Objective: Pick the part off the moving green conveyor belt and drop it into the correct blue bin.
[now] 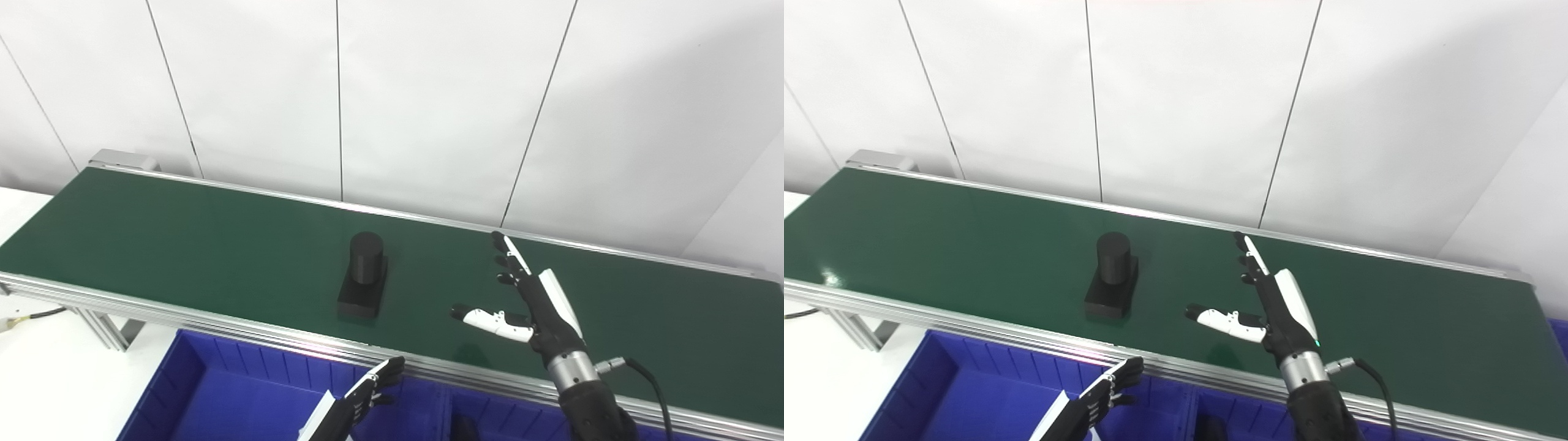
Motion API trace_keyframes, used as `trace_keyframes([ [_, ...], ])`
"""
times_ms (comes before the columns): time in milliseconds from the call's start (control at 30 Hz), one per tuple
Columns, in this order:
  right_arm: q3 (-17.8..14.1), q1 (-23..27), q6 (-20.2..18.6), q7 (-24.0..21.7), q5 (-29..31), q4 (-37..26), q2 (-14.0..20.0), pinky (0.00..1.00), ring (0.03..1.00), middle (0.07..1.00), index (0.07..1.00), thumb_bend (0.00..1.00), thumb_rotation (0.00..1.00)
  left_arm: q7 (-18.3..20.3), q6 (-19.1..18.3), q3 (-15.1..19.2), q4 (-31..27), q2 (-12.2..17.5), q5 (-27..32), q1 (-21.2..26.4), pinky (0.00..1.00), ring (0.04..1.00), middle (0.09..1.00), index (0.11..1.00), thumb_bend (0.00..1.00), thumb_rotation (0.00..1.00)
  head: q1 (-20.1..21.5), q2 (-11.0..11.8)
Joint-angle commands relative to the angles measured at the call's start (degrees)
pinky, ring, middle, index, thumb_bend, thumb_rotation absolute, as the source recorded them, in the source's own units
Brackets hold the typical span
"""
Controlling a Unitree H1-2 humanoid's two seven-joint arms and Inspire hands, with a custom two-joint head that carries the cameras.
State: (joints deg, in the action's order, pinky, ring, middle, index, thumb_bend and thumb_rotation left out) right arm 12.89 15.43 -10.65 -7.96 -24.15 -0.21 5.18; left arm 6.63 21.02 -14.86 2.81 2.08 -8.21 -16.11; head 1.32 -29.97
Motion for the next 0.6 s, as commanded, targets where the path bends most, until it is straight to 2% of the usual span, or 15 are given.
trace_keyframes([
  [0, 0.2, 2.8, -1.0, 0.6, -0.5, -0.3, -1.0, 0.75, 0.898, 0.979, 0.995, 0.84, 0.51, 0.7, 2.4, -0.4, -2.3, 0.7, 0.9, -0.2, 0.84, 0.913, 0.935, 0.915, 0.87, 0.66, 0.5, -0.1],
  [100, 0.4, 4.0, -1.6, 0.8, -0.3, 1.4, -1.8, 0.74, 0.902, 0.979, 0.998, 0.85, 0.51, 1.5, 2.5, -0.5, -2.4, 1.1, 1.7, -0.3, 0.84, 0.916, 0.939, 0.92, 0.87, 0.66, 1.4, -1.1],
  [267, 1.0, 6.5, -0.9, 2.1, -1.0, 5.6, -3.2, 0.76, 0.902, 0.955, 0.99, 0.87, 0.5, 2.2, 2.7, -0.6, -2.5, 1.7, 2.7, -0.3, 0.86, 0.918, 0.944, 0.919, 0.85, 0.67, 2.4, -1.4],
  [400, 1.6, 8.8, -0.3, 3.3, -2.0, 9.3, -3.9, 0.74, 0.888, 0.947, 0.988, 0.88, 0.49, 2.9, 2.6, -0.8, -2.4, 1.8, 3.0, 0.0, 0.86, 0.913, 0.944, 0.919, 0.83, 0.68, 3.1, -2.0],
  [567, 1.5, 10.9, 0.3, 3.9, -1.1, 13.5, -4.4, 0.73, 0.879, 0.957, 0.987, 0.9, 0.49, 3.5, 4.0, -0.9, -1.0, 1.8, 3.3, 0.5, 0.87, 0.919, 0.943, 0.923, 0.82, 0.69, 3.6, -1.4],
])
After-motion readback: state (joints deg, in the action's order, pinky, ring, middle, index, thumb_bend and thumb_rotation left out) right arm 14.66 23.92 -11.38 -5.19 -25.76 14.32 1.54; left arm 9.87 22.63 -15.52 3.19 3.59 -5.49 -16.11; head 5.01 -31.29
